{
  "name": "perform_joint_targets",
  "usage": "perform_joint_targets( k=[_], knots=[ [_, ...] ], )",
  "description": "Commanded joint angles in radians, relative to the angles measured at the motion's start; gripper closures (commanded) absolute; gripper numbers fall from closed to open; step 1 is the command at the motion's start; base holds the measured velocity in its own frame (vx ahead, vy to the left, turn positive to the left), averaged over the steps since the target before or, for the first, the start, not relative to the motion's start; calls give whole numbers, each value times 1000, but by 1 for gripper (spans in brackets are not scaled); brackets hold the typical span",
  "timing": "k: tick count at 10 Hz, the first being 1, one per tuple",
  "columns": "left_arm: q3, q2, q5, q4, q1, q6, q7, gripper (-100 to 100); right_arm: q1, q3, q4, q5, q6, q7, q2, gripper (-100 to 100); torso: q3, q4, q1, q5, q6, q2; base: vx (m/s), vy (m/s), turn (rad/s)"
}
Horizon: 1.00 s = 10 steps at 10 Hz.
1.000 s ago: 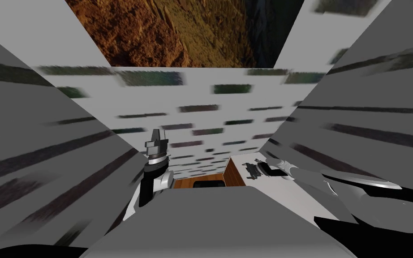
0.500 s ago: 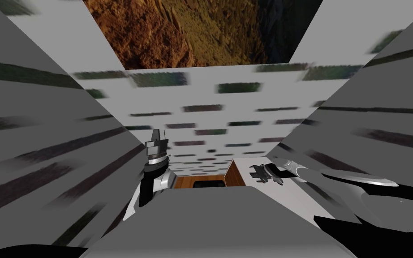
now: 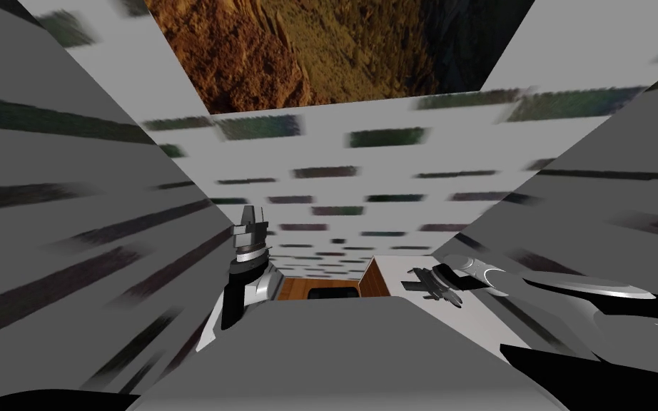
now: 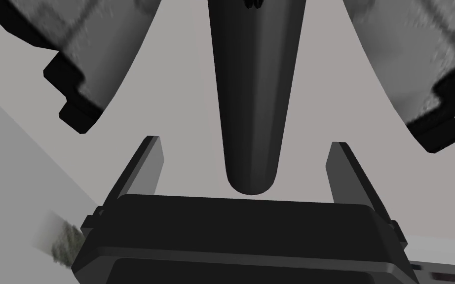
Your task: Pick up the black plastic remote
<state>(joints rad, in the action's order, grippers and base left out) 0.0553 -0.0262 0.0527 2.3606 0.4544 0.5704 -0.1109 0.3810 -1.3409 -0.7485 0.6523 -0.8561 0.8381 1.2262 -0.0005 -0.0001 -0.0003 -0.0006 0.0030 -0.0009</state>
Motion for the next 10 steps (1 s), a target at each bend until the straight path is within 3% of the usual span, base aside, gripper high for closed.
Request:
perform_joint_targets(
  k=[1, 2, 6, 10],
  knots=[
    [0, 0, 0, 0, 0, 0, 0, 0, 0, 0, 0, 0, 0, 0, 0, 0, 0, 0, 0, 0, 0, 0, 0, 0, 0],
    [0, 0, 0, 0, 0, 0, 0, 0, 8, 6, -2, 24, 15, -45, -19, -100, 0, 0, 1, 0, 0, 0, -60, -46, 131],
    [0, 0, 0, 0, 0, 0, 0, 0, 24, 18, -6, 71, 46, -136, -56, -100, 1, 0, 2, 1, 0, 2, -49, -3, 104],
    [0, 0, 0, 0, 0, 0, 0, 0, 24, 18, -6, 71, 46, -136, -56, -100, 0, 0, 1, 0, 0, 0, -5, 5, 15]
  ],
)
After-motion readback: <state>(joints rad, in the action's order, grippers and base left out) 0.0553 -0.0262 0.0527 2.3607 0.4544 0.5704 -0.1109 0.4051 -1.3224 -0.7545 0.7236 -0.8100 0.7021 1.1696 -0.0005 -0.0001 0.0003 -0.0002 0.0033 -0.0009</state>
